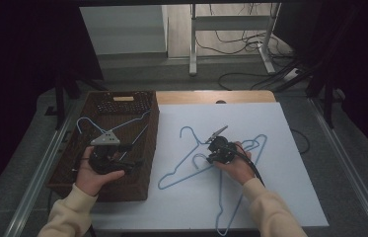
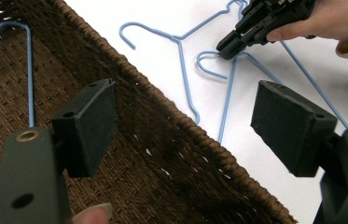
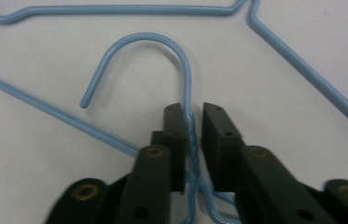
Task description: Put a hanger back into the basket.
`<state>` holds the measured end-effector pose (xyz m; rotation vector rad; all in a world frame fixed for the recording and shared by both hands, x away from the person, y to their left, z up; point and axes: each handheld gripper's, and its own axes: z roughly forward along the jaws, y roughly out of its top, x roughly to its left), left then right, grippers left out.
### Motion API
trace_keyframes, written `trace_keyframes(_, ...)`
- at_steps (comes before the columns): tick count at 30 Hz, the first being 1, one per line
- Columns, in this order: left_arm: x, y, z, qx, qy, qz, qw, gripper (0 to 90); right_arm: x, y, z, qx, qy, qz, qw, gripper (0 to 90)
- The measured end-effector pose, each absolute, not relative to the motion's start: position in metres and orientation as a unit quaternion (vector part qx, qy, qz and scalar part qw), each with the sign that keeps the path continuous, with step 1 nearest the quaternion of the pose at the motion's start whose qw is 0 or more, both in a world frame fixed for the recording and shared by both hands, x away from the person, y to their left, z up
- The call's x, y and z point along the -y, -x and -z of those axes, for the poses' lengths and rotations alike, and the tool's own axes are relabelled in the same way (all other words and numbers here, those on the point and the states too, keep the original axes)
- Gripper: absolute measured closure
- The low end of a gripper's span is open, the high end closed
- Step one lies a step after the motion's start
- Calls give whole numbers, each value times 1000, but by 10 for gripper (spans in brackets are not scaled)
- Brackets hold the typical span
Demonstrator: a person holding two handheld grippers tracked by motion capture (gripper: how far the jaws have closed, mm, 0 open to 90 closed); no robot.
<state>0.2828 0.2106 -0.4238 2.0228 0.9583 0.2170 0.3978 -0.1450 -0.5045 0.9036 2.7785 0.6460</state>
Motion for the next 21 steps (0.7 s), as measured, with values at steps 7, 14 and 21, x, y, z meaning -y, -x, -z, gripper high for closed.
trace_keyframes(7, -207, -282, 423, -379, -814, -87, 432, 225, 145, -397, 503, -928, -295, -211, 81, 856)
trace_keyframes(14, -200, -280, 420, -370, -815, -86, 437, 226, 152, -392, 487, -914, -309, -241, 103, 860)
trace_keyframes(21, -182, -278, 421, -358, -822, -76, 436, 226, 169, -385, 467, -872, -376, -298, 97, 861)
